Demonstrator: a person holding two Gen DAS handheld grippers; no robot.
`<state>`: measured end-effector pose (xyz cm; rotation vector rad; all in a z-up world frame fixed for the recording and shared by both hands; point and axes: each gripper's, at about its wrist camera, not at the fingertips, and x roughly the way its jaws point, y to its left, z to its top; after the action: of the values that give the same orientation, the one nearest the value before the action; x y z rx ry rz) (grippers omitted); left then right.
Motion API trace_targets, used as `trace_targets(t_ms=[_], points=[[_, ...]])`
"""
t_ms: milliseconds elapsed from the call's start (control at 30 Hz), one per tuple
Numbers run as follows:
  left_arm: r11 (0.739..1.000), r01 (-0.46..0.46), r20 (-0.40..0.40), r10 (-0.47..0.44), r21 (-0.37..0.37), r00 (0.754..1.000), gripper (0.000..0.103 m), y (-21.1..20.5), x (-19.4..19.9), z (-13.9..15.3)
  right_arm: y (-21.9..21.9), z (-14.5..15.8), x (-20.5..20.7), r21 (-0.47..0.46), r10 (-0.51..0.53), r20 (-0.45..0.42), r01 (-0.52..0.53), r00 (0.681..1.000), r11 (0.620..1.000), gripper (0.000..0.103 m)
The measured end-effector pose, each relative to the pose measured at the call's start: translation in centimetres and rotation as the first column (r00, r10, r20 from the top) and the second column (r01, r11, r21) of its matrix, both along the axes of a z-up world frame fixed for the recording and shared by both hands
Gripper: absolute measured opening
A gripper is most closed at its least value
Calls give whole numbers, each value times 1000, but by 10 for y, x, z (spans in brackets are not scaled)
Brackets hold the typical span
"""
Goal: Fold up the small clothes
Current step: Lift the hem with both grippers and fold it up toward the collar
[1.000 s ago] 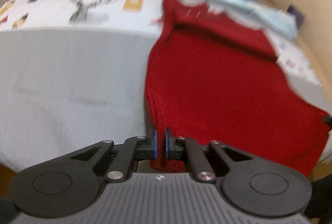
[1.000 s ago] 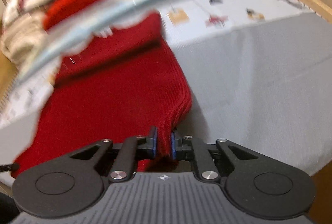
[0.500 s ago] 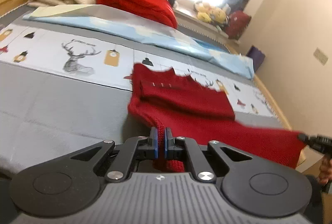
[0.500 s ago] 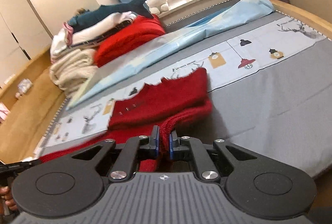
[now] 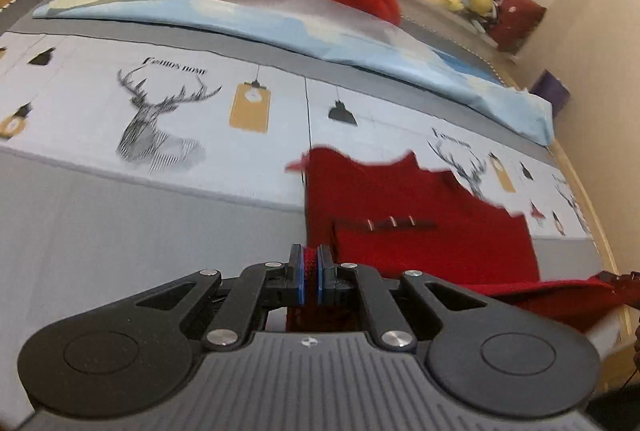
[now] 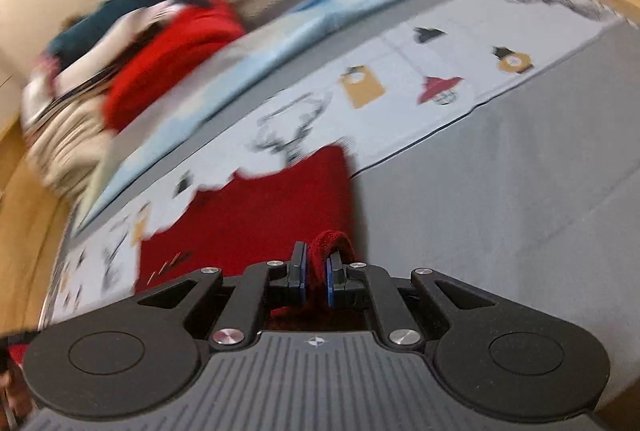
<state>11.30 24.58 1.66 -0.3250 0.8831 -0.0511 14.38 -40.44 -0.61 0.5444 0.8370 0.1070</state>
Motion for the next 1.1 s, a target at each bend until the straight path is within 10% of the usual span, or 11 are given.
trace_targets(t_ms=[100,200,333,700,767,867,1100], points=[[997,-26,43,23,67,999,15,6,29,-16,5,-18,34,-51,-43,8,43,999,998,18],[992,-109,-70,104,-70,992,29,25,32,-51,8,-36,42,-154,-69,3,69,998,986,30],[995,-86,-142,79,-45,987,36,23,41,-71,4,-60,47,-39,-44,-94,40,995,998,45],[975,-97,-231,49,-201,972,51,15,70,-122,15,-93,61,-14,1,-189,-3,982,1000,48],[966,-108,-236,51,-235,970,50,15,75,-126,18,-95,64,-10,6,-187,-8,982,1000,47],[974,-75,-211,29,-215,977,18,7,78,-124,22,-88,65,-54,10,-147,-19,989,998,11],[997,-18,66,23,-72,998,5,0,68,-68,39,-30,41,-198,23,173,12,985,980,9]])
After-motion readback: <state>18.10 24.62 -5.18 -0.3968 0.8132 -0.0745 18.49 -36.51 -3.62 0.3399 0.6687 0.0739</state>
